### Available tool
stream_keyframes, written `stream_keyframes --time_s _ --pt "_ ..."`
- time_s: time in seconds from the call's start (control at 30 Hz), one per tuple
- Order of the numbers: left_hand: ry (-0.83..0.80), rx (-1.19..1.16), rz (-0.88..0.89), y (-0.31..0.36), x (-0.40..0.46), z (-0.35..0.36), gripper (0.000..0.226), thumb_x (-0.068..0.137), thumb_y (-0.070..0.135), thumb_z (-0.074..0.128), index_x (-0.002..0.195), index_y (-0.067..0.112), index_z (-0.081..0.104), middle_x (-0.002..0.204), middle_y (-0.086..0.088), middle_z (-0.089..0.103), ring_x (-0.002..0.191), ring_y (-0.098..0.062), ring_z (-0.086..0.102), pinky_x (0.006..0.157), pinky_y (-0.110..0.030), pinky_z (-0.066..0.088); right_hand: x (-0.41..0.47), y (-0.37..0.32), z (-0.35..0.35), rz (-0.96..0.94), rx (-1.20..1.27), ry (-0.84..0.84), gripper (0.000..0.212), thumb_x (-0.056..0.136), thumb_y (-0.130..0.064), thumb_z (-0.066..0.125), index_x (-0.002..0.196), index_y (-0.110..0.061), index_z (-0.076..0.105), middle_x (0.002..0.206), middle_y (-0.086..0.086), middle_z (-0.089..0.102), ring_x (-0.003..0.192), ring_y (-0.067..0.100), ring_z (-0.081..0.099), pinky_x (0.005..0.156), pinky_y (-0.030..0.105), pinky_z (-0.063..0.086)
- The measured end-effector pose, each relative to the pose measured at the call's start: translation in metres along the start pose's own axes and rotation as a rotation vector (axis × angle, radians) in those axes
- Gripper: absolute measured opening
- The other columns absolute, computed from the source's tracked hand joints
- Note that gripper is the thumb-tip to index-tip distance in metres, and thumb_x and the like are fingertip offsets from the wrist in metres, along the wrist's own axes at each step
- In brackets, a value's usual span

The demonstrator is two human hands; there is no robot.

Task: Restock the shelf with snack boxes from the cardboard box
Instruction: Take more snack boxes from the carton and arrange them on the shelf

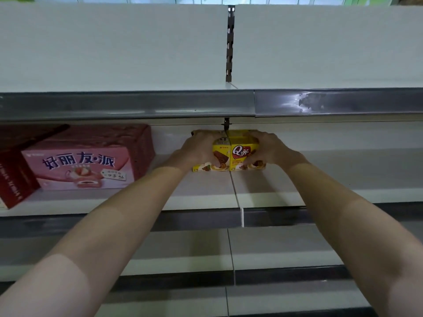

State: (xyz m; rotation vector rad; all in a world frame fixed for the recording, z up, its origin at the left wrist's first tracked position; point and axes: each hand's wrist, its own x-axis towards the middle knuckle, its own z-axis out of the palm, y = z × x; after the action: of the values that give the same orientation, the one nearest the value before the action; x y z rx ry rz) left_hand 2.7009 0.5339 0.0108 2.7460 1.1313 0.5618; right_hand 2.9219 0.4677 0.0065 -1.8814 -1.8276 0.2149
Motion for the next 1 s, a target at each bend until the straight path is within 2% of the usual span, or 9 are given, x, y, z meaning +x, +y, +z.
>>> stream_keyframes --time_s 0.1,0.2,0.3,0.4,0.47,0.53,0.7,0.9,1.0 --pt "-0.039 -0.038 -0.032 0.001 0.001 -0.002 0.097 0.052 0.040 0.093 0.139 0.031 0.052 0.128 -0.002 0.061 0.118 -0.025 0.053 0.098 -0.044 0.047 0.000 -0.009 -0.003 0.022 -0.045 -0.047 0.099 0.060 -0.021 0.094 0.146 -0.021 0.044 0.140 0.004 0.054 0.126 0.026 0.052 0.100 0.032 0.042" --pt "-0.045 -0.009 -0.070 -0.008 0.005 -0.007 0.104 0.048 0.055 0.086 0.142 0.038 0.046 0.127 -0.005 0.055 0.123 -0.030 0.045 0.104 -0.045 0.040 -0.002 -0.014 -0.011 0.042 -0.082 -0.035 0.099 0.058 -0.033 0.094 0.145 -0.024 0.046 0.141 0.004 0.051 0.127 0.027 0.050 0.104 0.036 0.042" --pt "-0.075 0.003 -0.136 -0.018 0.001 -0.009 0.101 0.056 0.055 0.085 0.145 0.043 0.040 0.129 0.000 0.050 0.124 -0.027 0.040 0.109 -0.046 0.031 -0.002 -0.013 -0.015 0.052 -0.065 -0.031 0.101 0.057 -0.036 0.095 0.145 -0.025 0.047 0.145 0.003 0.048 0.130 0.026 0.048 0.104 0.034 0.042" --pt "-0.067 -0.106 -0.160 -0.033 0.008 0.003 0.105 0.042 0.067 0.080 0.139 0.044 0.046 0.127 -0.001 0.056 0.115 -0.025 0.056 0.104 -0.049 0.045 -0.002 -0.010 -0.009 0.065 -0.026 -0.025 0.088 0.066 -0.018 0.092 0.143 -0.015 0.050 0.140 0.006 0.053 0.127 0.026 0.051 0.095 0.025 0.039" --pt "-0.057 -0.142 -0.158 -0.049 0.023 0.018 0.108 0.036 0.072 0.074 0.136 0.041 0.049 0.123 -0.003 0.059 0.108 -0.026 0.062 0.096 -0.046 0.052 -0.004 -0.015 -0.004 0.053 -0.043 0.010 0.086 0.065 -0.019 0.092 0.140 -0.012 0.052 0.138 0.010 0.055 0.126 0.029 0.052 0.098 0.029 0.040" --pt "-0.070 -0.115 -0.162 -0.033 0.015 0.009 0.106 0.040 0.066 0.078 0.138 0.034 0.050 0.124 -0.007 0.057 0.109 -0.029 0.060 0.097 -0.046 0.051 -0.005 -0.020 -0.002 0.047 -0.047 0.018 0.086 0.063 -0.021 0.093 0.139 -0.013 0.054 0.136 0.010 0.058 0.124 0.029 0.054 0.101 0.033 0.043" --pt "-0.054 -0.051 -0.195 -0.001 -0.004 -0.008 0.095 0.068 0.030 0.088 0.148 0.026 0.038 0.136 -0.014 0.042 0.126 -0.035 0.042 0.108 -0.047 0.039 -0.006 -0.024 0.000 0.047 -0.095 0.003 0.086 0.069 -0.023 0.090 0.143 -0.011 0.047 0.141 0.013 0.053 0.127 0.032 0.051 0.105 0.038 0.041" --pt "-0.059 -0.026 -0.186 -0.003 -0.008 -0.009 0.092 0.075 0.030 0.083 0.152 0.030 0.032 0.138 -0.012 0.042 0.131 -0.037 0.032 0.107 -0.046 0.035 -0.009 -0.024 0.004 0.038 -0.202 0.019 0.086 0.065 -0.042 0.088 0.139 -0.022 0.048 0.142 0.006 0.051 0.127 0.037 0.047 0.105 0.052 0.043" --pt "-0.025 0.047 -0.111 -0.003 -0.012 -0.010 0.088 0.075 0.037 0.079 0.150 0.034 0.035 0.133 -0.012 0.048 0.127 -0.038 0.037 0.105 -0.050 0.038 -0.017 -0.031 0.004 0.039 -0.275 0.053 0.082 0.068 -0.044 0.086 0.139 -0.023 0.050 0.141 0.007 0.052 0.126 0.037 0.046 0.103 0.052 0.043"
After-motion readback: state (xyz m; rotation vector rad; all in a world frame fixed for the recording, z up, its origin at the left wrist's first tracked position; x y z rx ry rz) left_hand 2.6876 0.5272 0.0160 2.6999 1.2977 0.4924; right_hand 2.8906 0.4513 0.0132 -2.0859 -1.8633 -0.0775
